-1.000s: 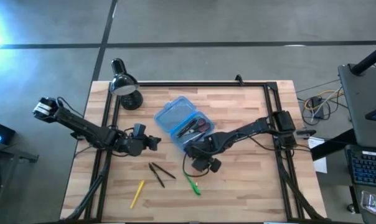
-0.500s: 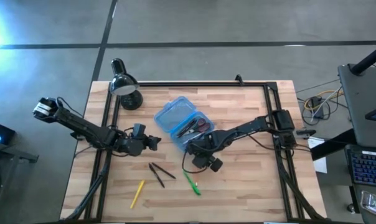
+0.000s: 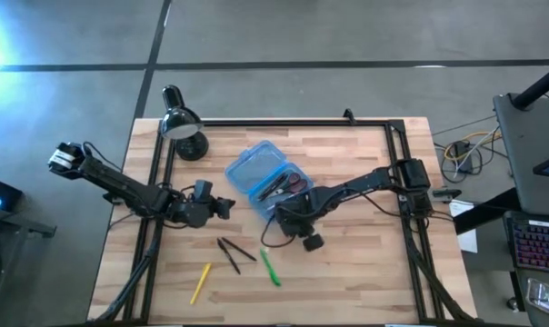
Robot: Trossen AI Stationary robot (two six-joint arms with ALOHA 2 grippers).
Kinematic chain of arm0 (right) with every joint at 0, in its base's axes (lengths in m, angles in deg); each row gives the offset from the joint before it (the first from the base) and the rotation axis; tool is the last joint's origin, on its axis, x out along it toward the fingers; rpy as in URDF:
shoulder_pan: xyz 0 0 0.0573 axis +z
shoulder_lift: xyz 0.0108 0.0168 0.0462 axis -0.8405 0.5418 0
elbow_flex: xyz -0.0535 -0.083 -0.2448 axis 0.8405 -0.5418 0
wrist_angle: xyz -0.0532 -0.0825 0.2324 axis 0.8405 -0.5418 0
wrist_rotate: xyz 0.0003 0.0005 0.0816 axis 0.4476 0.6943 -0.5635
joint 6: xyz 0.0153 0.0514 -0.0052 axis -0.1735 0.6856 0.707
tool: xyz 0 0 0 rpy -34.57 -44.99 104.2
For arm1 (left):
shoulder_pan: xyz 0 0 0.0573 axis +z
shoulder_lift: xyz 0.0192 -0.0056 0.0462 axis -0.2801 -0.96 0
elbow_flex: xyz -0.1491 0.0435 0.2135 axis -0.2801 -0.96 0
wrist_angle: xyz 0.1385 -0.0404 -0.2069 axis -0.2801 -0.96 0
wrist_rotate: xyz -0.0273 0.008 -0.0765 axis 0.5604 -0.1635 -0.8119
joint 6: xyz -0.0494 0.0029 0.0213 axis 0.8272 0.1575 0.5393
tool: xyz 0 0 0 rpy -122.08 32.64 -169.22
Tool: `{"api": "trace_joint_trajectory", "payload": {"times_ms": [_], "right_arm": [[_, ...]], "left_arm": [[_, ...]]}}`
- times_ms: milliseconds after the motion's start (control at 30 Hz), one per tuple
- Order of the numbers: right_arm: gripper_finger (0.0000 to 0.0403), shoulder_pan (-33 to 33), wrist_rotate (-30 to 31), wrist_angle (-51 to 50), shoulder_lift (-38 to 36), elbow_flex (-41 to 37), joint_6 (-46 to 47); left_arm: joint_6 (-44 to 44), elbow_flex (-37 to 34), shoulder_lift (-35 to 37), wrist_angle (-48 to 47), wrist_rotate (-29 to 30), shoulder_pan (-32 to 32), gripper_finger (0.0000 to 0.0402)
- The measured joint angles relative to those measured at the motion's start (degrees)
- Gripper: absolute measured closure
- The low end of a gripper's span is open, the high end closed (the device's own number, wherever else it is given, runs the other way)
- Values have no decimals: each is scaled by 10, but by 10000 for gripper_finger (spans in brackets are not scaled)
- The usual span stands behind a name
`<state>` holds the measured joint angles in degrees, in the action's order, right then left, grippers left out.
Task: Pick & place school supplies into a supply box
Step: Put the pencil into the supply box
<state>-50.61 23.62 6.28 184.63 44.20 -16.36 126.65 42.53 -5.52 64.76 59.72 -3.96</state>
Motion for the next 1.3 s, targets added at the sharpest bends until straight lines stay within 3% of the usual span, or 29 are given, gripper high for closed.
{"api": "trace_joint_trajectory", "payload": {"times_ms": [333,533,800,1067,1167,1300], "right_arm": [[379,-1,-21,-2,-12,-3,196],[374,2,-28,5,-31,-7,244],[326,1,-27,22,-69,-6,248],[271,7,39,-16,-98,-10,274],[259,11,74,-22,-105,-31,287],[255,8,78,-4,-102,-95,319]], "left_arm": [[-16,0,0,26,4,12,298],[-20,0,0,27,4,23,298],[-21,0,0,31,4,25,298],[-42,0,0,31,4,26,298],[-61,0,0,32,2,26,298],[-80,0,0,33,-4,26,298]]}}
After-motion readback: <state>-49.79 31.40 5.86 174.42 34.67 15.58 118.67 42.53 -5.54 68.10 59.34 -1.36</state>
